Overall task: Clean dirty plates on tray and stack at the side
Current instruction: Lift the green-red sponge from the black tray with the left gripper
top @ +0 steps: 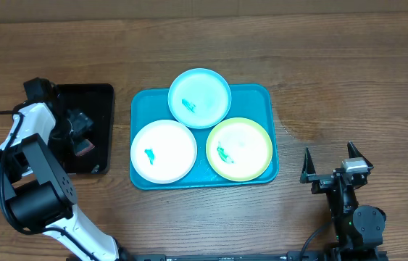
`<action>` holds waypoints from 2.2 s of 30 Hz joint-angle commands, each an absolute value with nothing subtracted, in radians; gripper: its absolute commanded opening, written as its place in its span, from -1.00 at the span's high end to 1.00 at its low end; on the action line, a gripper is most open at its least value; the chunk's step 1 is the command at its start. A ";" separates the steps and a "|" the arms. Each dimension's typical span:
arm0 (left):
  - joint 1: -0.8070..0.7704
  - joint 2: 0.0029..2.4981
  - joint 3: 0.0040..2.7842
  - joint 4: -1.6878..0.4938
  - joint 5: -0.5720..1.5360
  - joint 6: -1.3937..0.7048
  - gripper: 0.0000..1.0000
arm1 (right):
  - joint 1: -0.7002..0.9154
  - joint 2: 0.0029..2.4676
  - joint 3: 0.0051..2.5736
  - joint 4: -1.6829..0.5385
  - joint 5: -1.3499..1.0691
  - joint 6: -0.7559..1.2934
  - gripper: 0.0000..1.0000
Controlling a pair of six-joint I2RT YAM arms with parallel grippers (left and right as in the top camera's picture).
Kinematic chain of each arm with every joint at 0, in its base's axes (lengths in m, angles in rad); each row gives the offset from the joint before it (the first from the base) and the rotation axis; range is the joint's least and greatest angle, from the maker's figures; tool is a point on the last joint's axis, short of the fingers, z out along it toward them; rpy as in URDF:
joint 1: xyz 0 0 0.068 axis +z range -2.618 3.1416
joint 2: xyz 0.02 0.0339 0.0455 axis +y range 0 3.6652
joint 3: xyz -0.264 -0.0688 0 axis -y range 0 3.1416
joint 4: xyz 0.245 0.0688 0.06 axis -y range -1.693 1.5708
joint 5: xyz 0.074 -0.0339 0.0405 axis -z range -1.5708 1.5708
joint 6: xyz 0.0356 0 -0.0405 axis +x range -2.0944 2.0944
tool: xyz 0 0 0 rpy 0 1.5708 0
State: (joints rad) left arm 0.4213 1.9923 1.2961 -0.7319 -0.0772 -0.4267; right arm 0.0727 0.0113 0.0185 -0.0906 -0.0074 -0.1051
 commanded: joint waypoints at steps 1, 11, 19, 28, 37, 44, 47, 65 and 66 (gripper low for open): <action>0.414 2.024 1.269 -0.778 -0.040 -0.426 -1.00 | 0.078 0.003 0.008 -0.084 -0.001 -0.105 -1.00; 0.414 2.023 1.283 -0.759 -0.041 -0.426 0.32 | 0.078 0.003 0.008 -0.084 -0.001 -0.105 -1.00; 0.414 2.014 1.422 -0.888 -0.041 -0.427 0.92 | 0.078 0.003 0.008 -0.084 -0.001 -0.105 -1.00; 0.403 2.014 1.831 -1.261 0.011 -0.426 0.92 | 0.078 0.003 0.008 -0.084 -0.001 -0.105 -1.00; 0.397 2.014 2.056 -1.426 0.084 -0.427 0.92 | 0.078 0.003 0.008 -0.084 -0.001 -0.105 -1.00; 0.377 2.025 1.769 -1.253 -0.055 -0.428 0.91 | 0.078 0.003 0.008 -0.084 -0.001 -0.105 -1.00; 0.377 2.025 1.660 -1.186 0.009 -0.427 0.92 | 0.078 0.003 0.008 -0.084 -0.001 -0.105 -1.00; 0.347 2.021 2.002 -1.480 0.003 -0.374 0.92 | 0.078 0.003 0.008 -0.084 -0.001 -0.105 -1.00; 0.338 2.021 1.958 -1.459 -0.018 -0.374 0.91 | 0.078 0.003 0.008 -0.084 -0.001 -0.105 -1.00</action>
State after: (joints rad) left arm 0.3729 2.0232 2.0365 -1.4826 0.0368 -0.3893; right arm 0.0727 0.0109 0.0185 -0.0898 -0.0074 -0.1047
